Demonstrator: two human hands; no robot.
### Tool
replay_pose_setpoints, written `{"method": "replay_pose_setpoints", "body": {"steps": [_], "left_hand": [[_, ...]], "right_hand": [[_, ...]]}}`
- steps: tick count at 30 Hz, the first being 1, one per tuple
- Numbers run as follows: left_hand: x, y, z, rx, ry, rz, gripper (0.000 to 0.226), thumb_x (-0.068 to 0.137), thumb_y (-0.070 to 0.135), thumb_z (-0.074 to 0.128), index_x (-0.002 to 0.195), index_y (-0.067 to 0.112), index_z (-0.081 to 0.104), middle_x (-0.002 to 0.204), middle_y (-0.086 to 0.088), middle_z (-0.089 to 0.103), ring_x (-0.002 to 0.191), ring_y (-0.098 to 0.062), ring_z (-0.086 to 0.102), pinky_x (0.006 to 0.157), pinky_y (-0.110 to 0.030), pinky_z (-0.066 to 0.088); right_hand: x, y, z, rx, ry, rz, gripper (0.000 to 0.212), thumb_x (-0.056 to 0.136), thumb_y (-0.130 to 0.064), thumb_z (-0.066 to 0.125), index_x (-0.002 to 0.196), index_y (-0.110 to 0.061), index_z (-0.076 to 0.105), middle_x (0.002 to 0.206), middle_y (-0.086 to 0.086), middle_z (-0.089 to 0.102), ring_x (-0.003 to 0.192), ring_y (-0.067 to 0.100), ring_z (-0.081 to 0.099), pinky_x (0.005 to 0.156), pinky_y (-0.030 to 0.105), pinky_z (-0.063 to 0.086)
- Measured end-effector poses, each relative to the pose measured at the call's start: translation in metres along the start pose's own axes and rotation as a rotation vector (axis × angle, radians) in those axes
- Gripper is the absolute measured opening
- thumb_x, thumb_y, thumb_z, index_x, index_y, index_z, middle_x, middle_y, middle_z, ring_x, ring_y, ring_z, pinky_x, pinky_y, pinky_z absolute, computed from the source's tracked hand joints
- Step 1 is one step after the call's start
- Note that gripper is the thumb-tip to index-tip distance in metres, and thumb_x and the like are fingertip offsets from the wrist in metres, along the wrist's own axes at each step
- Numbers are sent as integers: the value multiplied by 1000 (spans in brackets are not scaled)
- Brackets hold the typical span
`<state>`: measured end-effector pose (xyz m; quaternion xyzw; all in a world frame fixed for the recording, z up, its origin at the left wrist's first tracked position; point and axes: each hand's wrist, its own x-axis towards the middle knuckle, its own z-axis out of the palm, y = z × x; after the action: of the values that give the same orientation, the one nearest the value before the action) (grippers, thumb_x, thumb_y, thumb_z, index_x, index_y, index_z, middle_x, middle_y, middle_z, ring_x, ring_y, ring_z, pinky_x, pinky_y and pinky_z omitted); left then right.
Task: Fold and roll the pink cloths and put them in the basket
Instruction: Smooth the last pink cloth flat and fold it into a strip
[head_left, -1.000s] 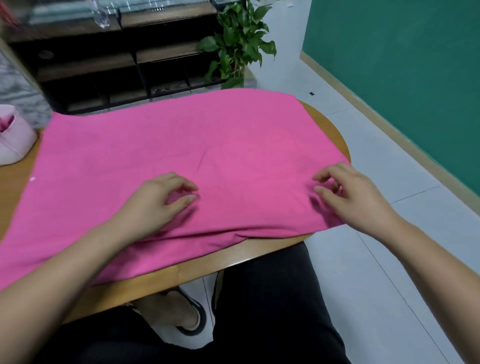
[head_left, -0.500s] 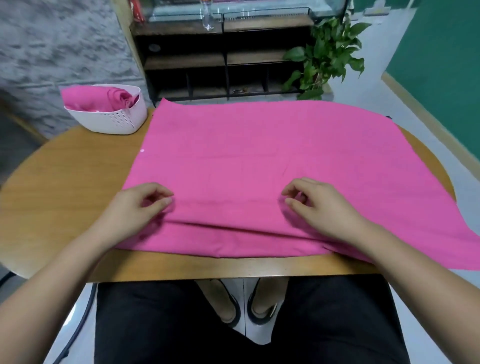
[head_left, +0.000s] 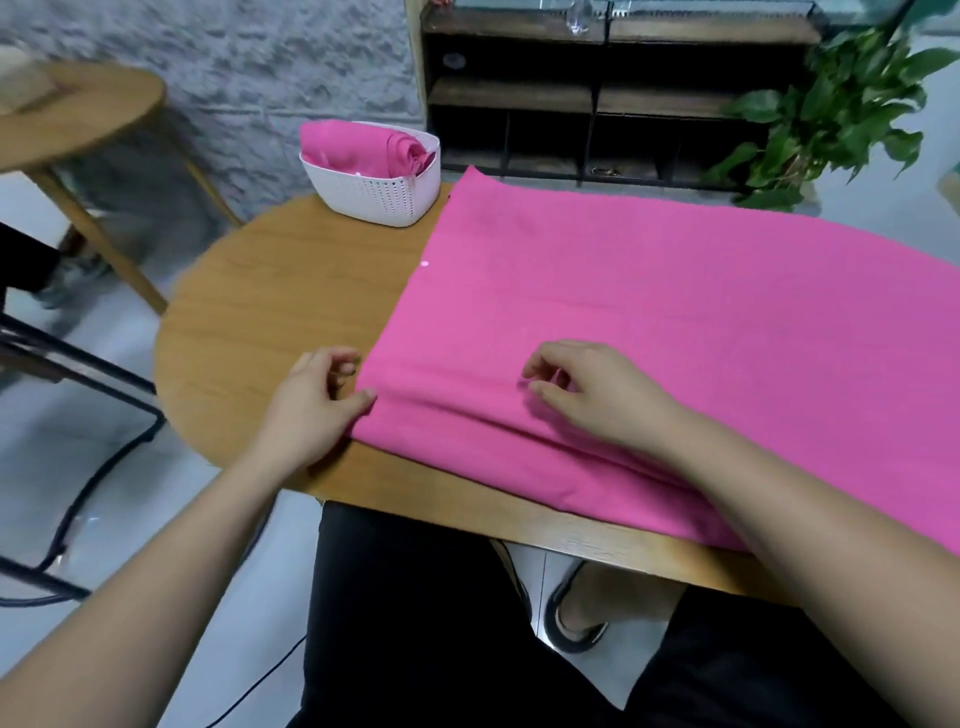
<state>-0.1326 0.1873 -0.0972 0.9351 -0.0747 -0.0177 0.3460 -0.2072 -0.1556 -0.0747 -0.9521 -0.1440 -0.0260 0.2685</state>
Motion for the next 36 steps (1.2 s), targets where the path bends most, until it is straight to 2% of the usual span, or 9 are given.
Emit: {"method": "replay_pose_setpoints", "body": {"steps": [6,9,13,16,19,21,28,32,36], "left_hand": [[8,-7,-1,-319,-50,-152,15,88,23,85,92,17,73,81,-2,72,72,-19,65,77,-37,52],[8,-2,-3,-618,-75,-187,11,94,21,79,88,15,71,73,-1,60,68,-14,53,69,-33,41],[2,13,-7,-777,-139,-210,13,104,29,65,94,21,63,73,2,56,62,-12,47,64,-31,37],[-11,23,-14,-737,-286,-203,17,103,32,64,110,16,66,79,5,68,66,-8,58,64,-24,46],[-24,24,-23,-649,-497,-171,28,99,30,69,120,12,75,112,-6,79,99,-16,72,92,-29,55],[-29,23,-31,-639,-558,-187,27,98,26,71,121,14,77,118,-9,78,107,-19,73,95,-29,58],[-35,15,-40,-650,-503,-185,15,99,33,67,98,20,73,90,-9,68,76,-19,59,63,-23,50],[-37,7,-36,-322,-450,-144,18,100,31,71,103,14,68,64,4,61,56,-12,50,54,-27,37],[-34,1,-37,-147,-383,-139,25,92,32,80,99,13,65,64,0,61,53,-12,51,57,-30,37]], "right_hand": [[50,-22,26,87,-55,18,10,97,-23,67,105,-21,73,93,-6,73,80,9,61,73,18,43],[67,-24,30,169,-73,83,9,100,-27,67,104,-22,73,88,-11,71,74,-3,59,71,8,40],[83,-18,34,309,-173,198,15,104,-29,64,103,-17,72,81,-11,71,63,-2,58,69,18,46],[87,-11,35,430,-233,252,24,108,-29,59,107,-8,70,80,-3,69,62,10,57,60,22,47],[89,-10,34,497,-251,292,30,110,-28,55,111,0,67,84,3,68,63,13,54,53,20,43],[90,-10,35,519,-264,304,33,110,-29,54,114,1,66,84,2,68,64,13,54,55,23,43],[88,-11,31,555,-286,329,33,109,-30,56,116,-1,68,88,4,68,65,11,55,56,21,43],[87,-11,29,571,-285,343,33,109,-30,57,118,0,67,91,5,69,67,10,56,57,19,43],[84,-10,30,593,-267,333,26,108,-28,59,112,-4,68,88,3,69,66,9,57,61,19,45]]}}
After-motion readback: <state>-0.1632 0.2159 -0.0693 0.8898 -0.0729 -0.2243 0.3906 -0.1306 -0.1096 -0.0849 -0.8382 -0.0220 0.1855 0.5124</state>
